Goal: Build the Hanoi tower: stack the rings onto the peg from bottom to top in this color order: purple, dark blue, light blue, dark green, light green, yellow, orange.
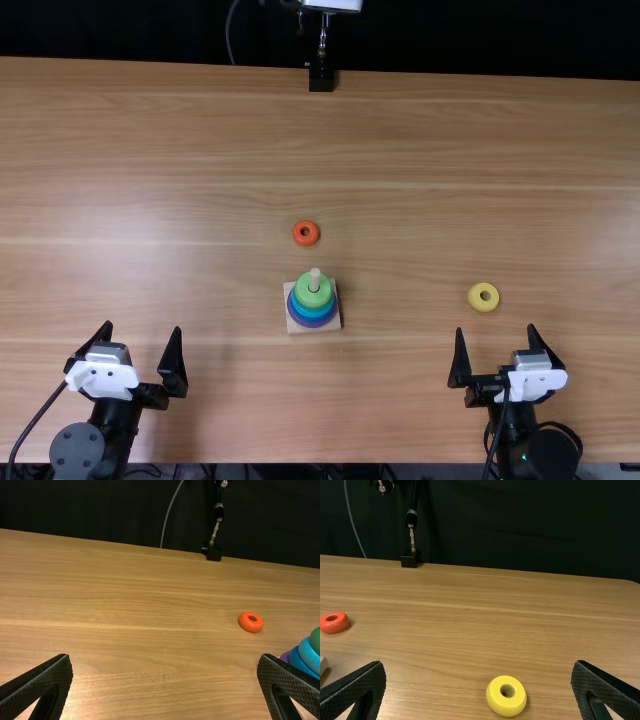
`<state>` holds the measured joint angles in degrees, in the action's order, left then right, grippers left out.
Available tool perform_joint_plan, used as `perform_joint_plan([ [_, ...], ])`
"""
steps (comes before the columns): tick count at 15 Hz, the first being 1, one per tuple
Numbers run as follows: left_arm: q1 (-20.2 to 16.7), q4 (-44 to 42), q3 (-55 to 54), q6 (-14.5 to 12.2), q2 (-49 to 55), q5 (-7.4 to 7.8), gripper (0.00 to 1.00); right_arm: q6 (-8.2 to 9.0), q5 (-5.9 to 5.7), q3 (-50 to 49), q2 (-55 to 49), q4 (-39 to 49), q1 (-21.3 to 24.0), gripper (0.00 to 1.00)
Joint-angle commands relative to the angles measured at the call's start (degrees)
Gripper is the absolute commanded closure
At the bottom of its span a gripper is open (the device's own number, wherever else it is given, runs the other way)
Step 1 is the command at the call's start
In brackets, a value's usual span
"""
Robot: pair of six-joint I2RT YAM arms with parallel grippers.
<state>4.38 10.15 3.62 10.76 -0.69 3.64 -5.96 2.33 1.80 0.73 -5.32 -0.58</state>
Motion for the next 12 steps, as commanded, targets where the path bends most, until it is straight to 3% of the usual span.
perform_joint_plan([
  [1, -0.95, 0.71, -3.09, -0.22, 0.69, 0.26, 0.00, -0.06, -0.01, -0.92, -0.73, -0.65, 0.40, 0.00],
  [9, -0.95, 0.71, -3.09, -0.22, 0.69, 0.26, 0.00, -0.27, 0.31, -0.84, -0.73, -0.54, 0.49, 0.00],
  [12, -0.95, 0.71, -3.09, -0.22, 0.69, 0.26, 0.00, -0.06, -0.22, -0.40, -0.73, -0.22, 0.75, 0.00],
])
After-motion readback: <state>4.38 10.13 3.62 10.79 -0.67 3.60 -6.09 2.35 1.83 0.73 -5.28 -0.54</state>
